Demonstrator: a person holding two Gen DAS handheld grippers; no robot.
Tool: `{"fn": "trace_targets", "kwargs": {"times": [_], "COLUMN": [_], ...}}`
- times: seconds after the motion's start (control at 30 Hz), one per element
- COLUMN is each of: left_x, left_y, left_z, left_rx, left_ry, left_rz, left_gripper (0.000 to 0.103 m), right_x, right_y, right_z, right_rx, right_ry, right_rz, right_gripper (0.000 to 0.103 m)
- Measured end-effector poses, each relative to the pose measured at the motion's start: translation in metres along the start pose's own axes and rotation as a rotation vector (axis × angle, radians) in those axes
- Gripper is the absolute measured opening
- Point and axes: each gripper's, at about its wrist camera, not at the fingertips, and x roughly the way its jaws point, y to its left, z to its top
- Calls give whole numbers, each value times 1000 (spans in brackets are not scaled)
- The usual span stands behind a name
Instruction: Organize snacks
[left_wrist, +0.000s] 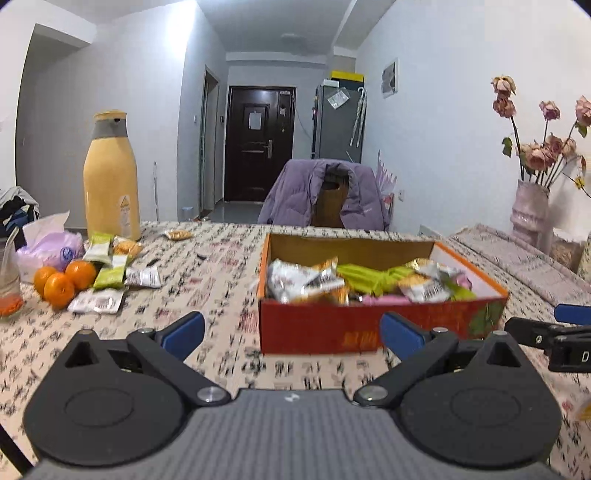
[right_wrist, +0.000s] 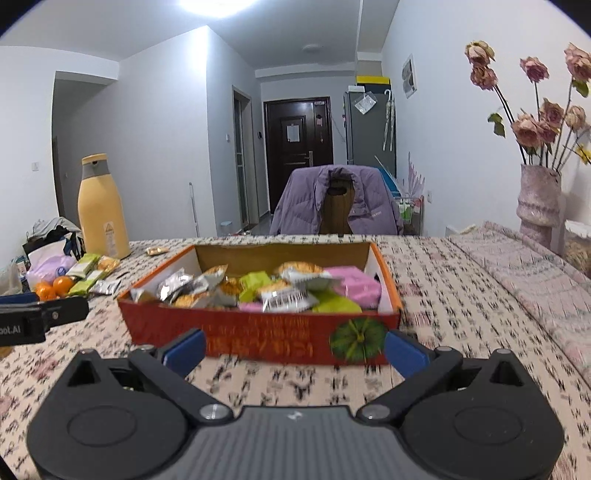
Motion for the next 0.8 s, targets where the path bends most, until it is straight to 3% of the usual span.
{"fn": "trace_targets", "kwargs": {"times": [0.43,0.8], "left_x": [-17,-21], "left_y": [-6,-9], "left_z": [-36,-42], "left_rx": [14,23], "left_ry": [70,81], "left_rz": [-26,-35], "left_gripper": [103,103], "right_x": [-22,-27], "right_y": [-3,-8], "right_z": [-36,-44], "right_rx": [30,47], "right_ry": [65,81], "right_rz": [-19,-32], "right_gripper": [103,103]}}
